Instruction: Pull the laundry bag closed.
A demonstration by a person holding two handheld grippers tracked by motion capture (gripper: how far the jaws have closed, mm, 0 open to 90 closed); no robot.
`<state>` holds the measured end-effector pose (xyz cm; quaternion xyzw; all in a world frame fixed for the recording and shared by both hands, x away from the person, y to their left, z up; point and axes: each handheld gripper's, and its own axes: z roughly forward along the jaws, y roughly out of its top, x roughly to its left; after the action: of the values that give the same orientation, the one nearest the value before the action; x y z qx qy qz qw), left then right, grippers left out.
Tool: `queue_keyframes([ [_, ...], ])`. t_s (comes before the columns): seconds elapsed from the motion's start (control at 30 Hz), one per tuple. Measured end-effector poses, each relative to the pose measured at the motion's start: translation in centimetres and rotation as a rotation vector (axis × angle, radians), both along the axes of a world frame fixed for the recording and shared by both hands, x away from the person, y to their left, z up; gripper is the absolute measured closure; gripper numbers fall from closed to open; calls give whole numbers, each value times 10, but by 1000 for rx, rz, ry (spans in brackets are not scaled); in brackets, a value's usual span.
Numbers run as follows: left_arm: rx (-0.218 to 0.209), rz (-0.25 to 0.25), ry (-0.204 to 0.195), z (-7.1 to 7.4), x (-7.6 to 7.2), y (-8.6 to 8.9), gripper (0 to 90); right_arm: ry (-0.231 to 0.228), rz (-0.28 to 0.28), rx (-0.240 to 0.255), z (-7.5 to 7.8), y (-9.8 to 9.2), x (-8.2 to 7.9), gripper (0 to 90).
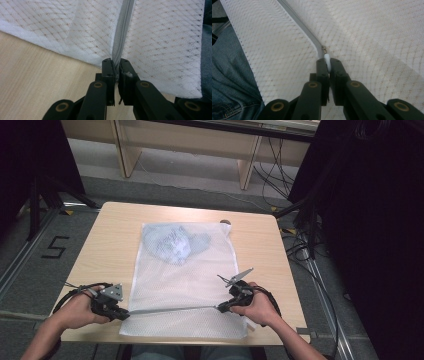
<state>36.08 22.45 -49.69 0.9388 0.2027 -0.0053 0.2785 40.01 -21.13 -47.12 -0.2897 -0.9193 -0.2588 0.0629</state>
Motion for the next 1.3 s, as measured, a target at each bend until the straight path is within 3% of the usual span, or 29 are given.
queue_keyframes([
  [0.03,1,-2,-2,0,0,0,838,19,-20,-1,1,1,-2,870],
  [0.1,0,0,-1,0,0,0,838,-17,-25,-10,1,0,-1,870],
  [0.3,1,0,-3,0,0,0,838,-16,-20,-9,1,1,0,870],
  [0.33,0,0,0,0,0,0,838,10,-38,12,1,2,-2,870],
  [0.43,2,0,-2,0,0,0,838,5,-33,12,1,2,-2,870],
  [0.67,-1,5,2,0,0,0,838,45,-54,-27,2,-7,-1,870],
  [0.7,1,2,-1,0,0,0,838,4,-18,-1,0,-9,1,870],
  [0.73,-1,4,-2,0,0,0,838,29,-29,1,1,-9,0,870],
  [0.8,-1,5,-2,0,-1,0,838,-8,-40,-20,1,-10,-1,870],
  [0.87,0,3,-2,0,-1,0,838,-7,-34,0,1,-12,0,870],
  [1.1,1,3,1,0,0,0,838,-10,-28,-11,1,-12,0,870],
  [1.2,0,2,0,0,0,0,838,32,-32,-10,3,-16,0,870],
  [1.23,0,3,0,0,0,0,838,9,-30,-11,2,-17,1,870],
  [1.3,-1,4,0,0,0,0,838,8,-31,-8,2,-19,1,870],
])
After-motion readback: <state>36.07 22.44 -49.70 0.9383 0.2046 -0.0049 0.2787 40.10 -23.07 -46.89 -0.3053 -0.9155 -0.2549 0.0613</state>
